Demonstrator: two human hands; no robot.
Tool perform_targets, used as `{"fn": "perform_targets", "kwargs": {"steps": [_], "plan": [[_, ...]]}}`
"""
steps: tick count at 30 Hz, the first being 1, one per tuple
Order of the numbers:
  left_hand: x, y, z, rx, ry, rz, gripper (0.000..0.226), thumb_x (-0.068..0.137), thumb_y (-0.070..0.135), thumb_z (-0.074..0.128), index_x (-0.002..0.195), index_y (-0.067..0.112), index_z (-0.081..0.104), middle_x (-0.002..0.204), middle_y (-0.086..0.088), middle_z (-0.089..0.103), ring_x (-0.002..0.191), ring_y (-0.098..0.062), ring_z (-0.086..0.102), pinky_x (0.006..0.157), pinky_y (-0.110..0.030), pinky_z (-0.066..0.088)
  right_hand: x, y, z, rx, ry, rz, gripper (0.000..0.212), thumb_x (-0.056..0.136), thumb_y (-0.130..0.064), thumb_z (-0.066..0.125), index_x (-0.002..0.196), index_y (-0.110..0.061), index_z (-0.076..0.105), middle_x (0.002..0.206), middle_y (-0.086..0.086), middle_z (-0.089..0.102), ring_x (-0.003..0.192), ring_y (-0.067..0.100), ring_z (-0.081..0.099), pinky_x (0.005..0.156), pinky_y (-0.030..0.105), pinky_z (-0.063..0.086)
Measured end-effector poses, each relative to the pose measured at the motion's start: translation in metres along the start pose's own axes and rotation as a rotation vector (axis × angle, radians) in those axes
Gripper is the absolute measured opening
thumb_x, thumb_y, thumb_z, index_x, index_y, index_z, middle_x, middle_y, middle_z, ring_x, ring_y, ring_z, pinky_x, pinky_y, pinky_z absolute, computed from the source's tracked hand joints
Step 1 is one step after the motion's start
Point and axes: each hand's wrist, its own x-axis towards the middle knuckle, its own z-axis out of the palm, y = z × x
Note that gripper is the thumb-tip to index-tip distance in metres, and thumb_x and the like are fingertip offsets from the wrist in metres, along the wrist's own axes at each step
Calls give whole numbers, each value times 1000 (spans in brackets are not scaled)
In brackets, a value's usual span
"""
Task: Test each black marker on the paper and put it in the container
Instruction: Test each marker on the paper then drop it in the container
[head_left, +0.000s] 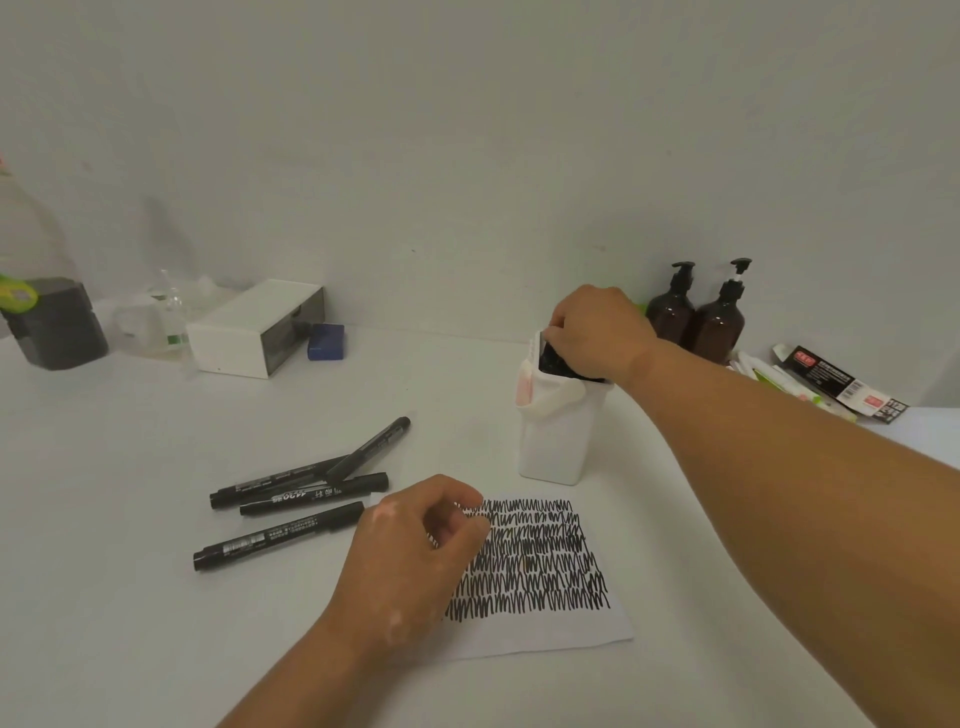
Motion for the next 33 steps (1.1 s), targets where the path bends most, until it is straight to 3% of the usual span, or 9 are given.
{"fn": "perform_targets", "kwargs": {"steps": [3,9,12,17,20,24,27,33], "plan": [[0,0,1,-3,1,1,5,87,30,72,89,34,71,76,22,68,75,-4,63,67,-11,47,-3,3,-2,96,4,26,28,97,-26,54,101,-12,78,109,7,75,102,30,66,88,41,57],[1,-2,0,-5,-1,8,4,87,30,72,88,34,72,76,22,68,75,-3,63,68,-10,47,-36,20,-11,453,207,117,11,90,-29,68,85,-27,77,85,-11,73,85,12,69,74,22,46],[1,-2,0,8,-2,12,3,87,31,72,88,34,72,76,23,67,75,-2,62,67,-9,46,-76,30,-13,663,230,194,11,87,-35,75,76,-33,74,77,-22,70,76,-3,64,64,16,42],[1,-2,0,31,-3,14,3,88,32,72,89,35,72,76,23,67,73,-3,63,67,-12,49,-158,42,10,860,46,265,5,82,-42,79,84,-38,77,74,-5,72,64,9,62,63,28,45],[-1,-1,1,42,-3,16,3,87,31,72,88,34,72,76,23,68,73,-4,63,66,-13,49,-196,39,36,899,-80,276,6,80,-40,82,83,-42,77,63,-6,67,54,2,56,61,26,44],[-3,0,3,85,-2,40,5,87,28,73,85,33,73,74,18,68,71,-9,64,65,-17,50,-214,35,59,856,-97,234,13,78,-36,83,80,-45,73,64,-11,67,54,-1,57,56,11,42],[-5,0,5,122,0,64,5,86,26,73,85,31,74,71,16,68,69,-10,63,63,-16,49,-214,35,67,857,-90,216,10,79,-33,84,77,-37,74,65,-11,68,54,-1,56,58,10,43],[-12,3,10,193,-9,139,7,87,21,72,86,28,75,66,11,67,68,-8,61,60,-13,47,-214,37,73,869,-101,209,9,80,-33,83,77,-36,75,62,-12,66,56,-1,58,57,13,42]]}}
